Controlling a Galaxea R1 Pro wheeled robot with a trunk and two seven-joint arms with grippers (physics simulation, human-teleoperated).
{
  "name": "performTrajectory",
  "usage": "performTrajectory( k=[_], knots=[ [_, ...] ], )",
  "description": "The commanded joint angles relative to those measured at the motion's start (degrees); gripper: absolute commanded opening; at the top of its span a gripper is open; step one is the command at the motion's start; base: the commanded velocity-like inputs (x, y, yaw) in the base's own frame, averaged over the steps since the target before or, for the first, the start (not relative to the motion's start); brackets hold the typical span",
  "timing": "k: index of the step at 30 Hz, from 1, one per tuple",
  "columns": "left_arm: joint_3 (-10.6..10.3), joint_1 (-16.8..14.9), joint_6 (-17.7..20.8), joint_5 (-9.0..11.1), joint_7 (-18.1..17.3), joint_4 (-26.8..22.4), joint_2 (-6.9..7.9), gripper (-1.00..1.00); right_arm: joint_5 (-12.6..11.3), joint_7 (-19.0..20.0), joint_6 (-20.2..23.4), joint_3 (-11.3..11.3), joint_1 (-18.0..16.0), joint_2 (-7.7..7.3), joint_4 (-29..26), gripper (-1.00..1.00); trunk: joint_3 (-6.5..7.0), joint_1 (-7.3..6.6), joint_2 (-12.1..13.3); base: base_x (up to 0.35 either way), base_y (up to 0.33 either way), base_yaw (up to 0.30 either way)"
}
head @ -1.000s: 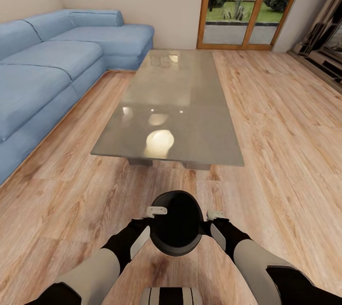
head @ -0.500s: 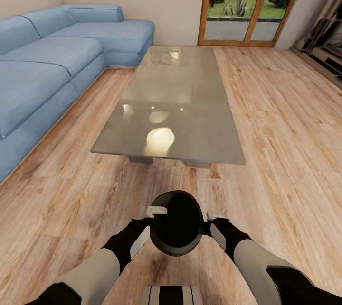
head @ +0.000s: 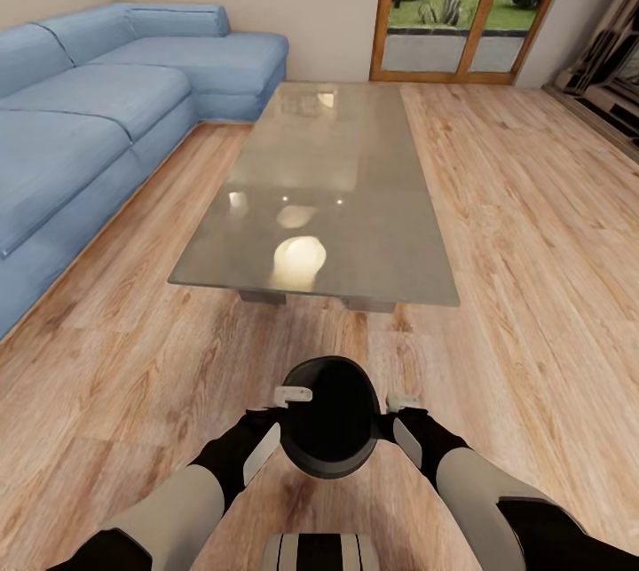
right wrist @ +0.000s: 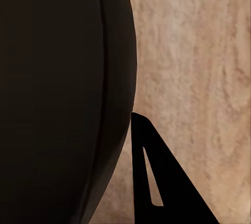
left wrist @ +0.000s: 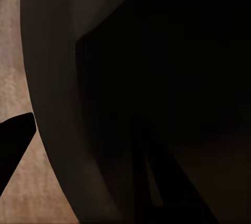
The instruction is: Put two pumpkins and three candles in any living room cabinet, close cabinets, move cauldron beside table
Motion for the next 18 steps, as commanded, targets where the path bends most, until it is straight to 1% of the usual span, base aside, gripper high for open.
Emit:
performTrajectory(
  k=[1,8,12,18],
  knots=[
    [-0.32,-0.02,0.16,0.89,0.36,-0.06,0.00,-1.00,-0.53,0.00,0.27,-1.12,0.05,0.07,-0.21,-1.00,-0.06,0.03,0.01,0.000,0.000,0.000],
    [-0.32,-0.02,0.14,0.89,0.36,-0.06,0.00,-1.00,-0.53,-0.01,0.27,-1.12,0.06,0.07,-0.21,-1.00,-0.13,0.03,0.01,0.000,0.000,0.002],
    [-0.32,-0.02,0.15,0.89,0.36,-0.06,0.00,-1.00,-0.53,-0.01,0.27,-1.12,0.05,0.07,-0.21,-1.00,-0.39,0.03,0.01,0.000,0.000,0.064],
    [-0.32,-0.02,0.15,0.89,0.36,-0.06,0.00,-1.00,-0.53,-0.07,0.29,-1.12,0.06,0.07,-0.21,-1.00,-0.48,0.03,0.01,0.000,0.000,0.014]
  ],
)
